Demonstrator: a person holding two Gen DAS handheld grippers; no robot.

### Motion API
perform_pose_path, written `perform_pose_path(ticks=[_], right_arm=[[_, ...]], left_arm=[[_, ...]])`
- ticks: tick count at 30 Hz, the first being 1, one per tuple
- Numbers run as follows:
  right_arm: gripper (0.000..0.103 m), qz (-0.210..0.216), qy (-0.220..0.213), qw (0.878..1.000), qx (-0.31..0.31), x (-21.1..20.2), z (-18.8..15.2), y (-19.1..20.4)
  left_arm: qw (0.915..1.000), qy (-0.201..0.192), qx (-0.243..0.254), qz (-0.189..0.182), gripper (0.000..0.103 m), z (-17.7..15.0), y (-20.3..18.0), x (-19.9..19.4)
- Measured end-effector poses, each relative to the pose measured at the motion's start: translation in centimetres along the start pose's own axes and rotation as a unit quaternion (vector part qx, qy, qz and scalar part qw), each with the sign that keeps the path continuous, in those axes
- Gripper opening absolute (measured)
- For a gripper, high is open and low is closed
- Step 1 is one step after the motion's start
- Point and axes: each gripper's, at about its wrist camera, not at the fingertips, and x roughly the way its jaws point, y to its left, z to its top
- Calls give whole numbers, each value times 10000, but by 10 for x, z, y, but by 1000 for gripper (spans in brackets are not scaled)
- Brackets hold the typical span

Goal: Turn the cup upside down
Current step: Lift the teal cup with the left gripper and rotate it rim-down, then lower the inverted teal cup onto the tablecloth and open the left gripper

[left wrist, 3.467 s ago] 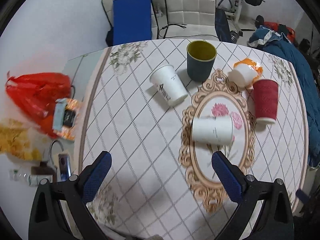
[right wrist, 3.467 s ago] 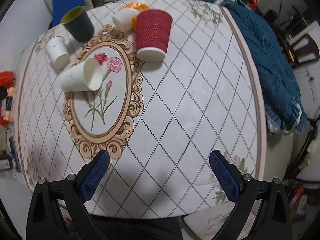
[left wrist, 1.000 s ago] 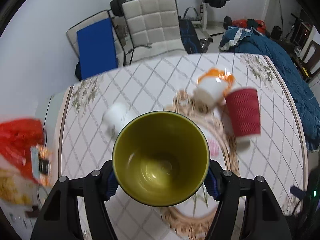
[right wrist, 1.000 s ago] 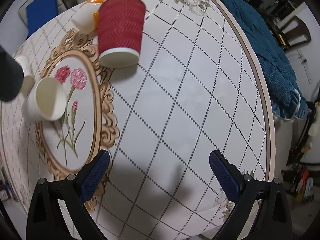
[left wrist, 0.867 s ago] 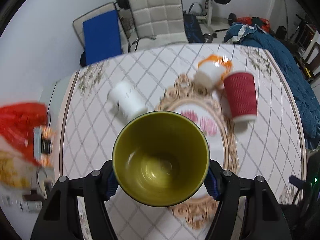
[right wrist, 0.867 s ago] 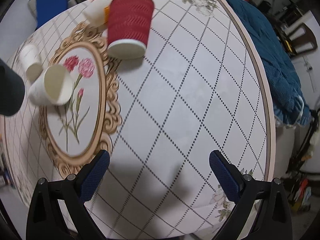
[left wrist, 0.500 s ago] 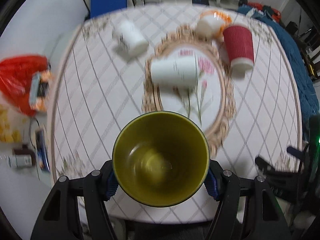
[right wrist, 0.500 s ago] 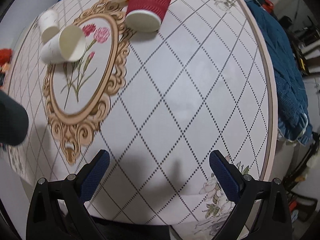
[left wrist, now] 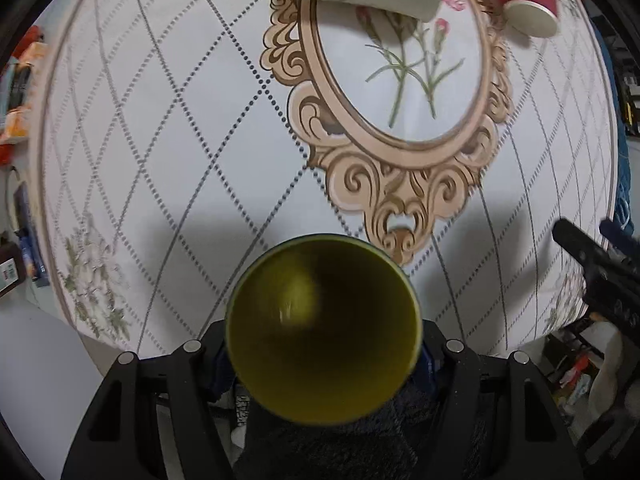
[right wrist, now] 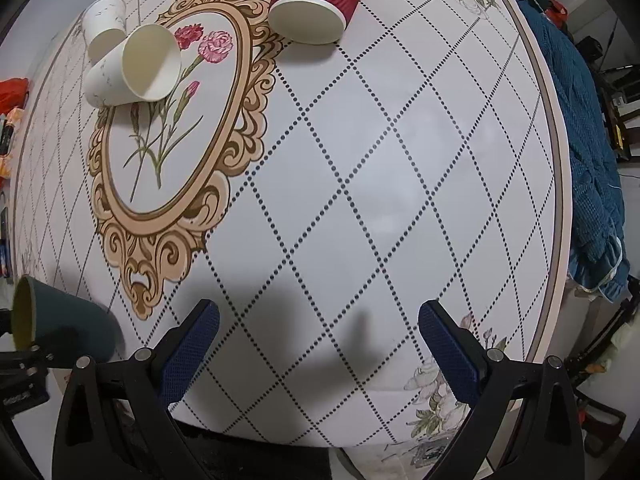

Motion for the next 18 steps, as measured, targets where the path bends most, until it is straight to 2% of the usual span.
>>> perform_pose_path(ticks=[9, 18], right_arm=[[102, -207, 3, 9996, 207, 4, 13, 5], [102, -265, 130, 9987, 427, 16, 16, 4]], left_arm=[[10000, -60, 16, 42, 67, 50, -5, 20], [9998, -62, 91, 145, 67, 64, -19, 40]])
